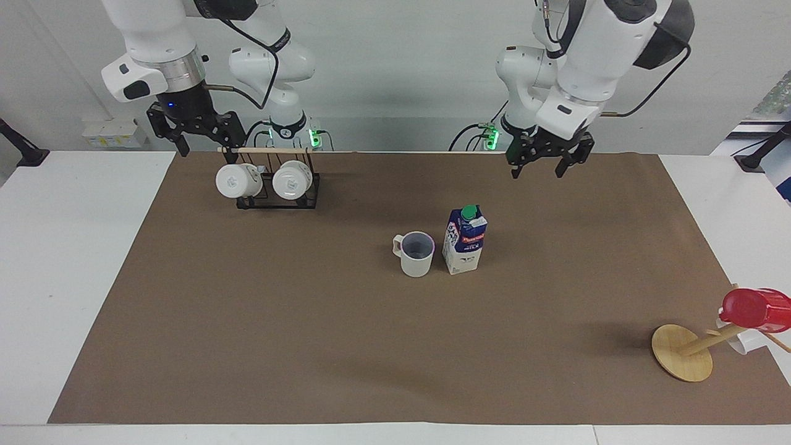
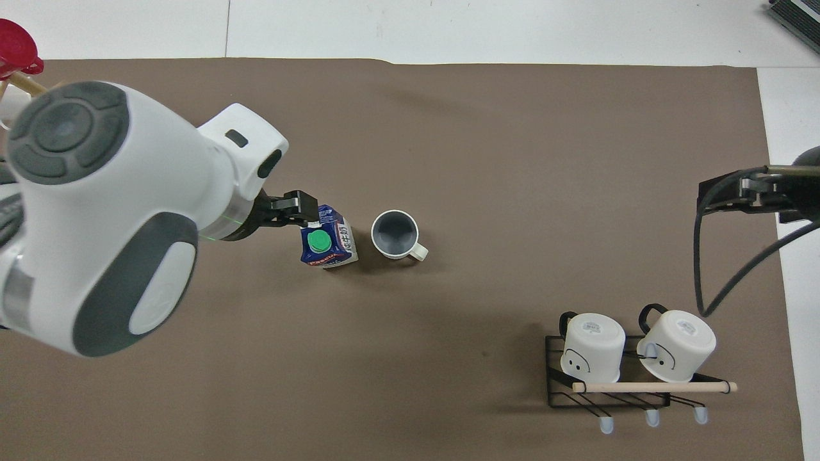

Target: Place cup and milk on table

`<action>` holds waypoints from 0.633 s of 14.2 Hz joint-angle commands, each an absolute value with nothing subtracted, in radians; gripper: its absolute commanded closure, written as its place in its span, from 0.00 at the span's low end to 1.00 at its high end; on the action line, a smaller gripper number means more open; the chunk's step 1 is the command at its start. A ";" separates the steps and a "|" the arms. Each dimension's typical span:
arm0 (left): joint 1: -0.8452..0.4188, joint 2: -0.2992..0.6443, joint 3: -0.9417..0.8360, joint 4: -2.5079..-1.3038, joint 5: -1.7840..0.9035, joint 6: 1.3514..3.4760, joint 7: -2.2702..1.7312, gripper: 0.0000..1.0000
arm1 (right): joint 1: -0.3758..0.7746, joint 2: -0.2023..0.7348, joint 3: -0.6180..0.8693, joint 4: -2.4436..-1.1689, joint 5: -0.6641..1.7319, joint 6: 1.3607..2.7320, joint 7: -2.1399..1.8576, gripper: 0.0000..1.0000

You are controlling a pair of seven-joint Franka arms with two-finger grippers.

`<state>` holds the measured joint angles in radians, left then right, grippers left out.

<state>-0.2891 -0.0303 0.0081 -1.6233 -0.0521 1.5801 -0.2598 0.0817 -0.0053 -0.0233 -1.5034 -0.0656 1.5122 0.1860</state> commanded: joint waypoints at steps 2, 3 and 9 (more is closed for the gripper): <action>-0.151 -0.112 0.002 -1.626 -0.052 1.470 -0.076 0.00 | 0.066 -0.025 -0.012 -1.523 -0.055 1.525 0.163 0.00; -0.131 -0.123 0.002 -1.626 -0.051 1.457 -0.058 0.00 | 0.066 -0.025 -0.012 -1.523 -0.055 1.525 0.164 0.00; -0.123 -0.123 0.002 -1.626 -0.052 1.459 -0.057 0.00 | 0.066 -0.025 -0.012 -1.523 -0.055 1.525 0.164 0.00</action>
<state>-0.1304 -0.1193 0.0072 -1.6248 -0.0521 1.4680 -0.0636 0.0817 -0.0054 -0.0232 -1.5034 -0.0656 1.5126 0.1860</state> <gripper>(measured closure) 0.000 0.000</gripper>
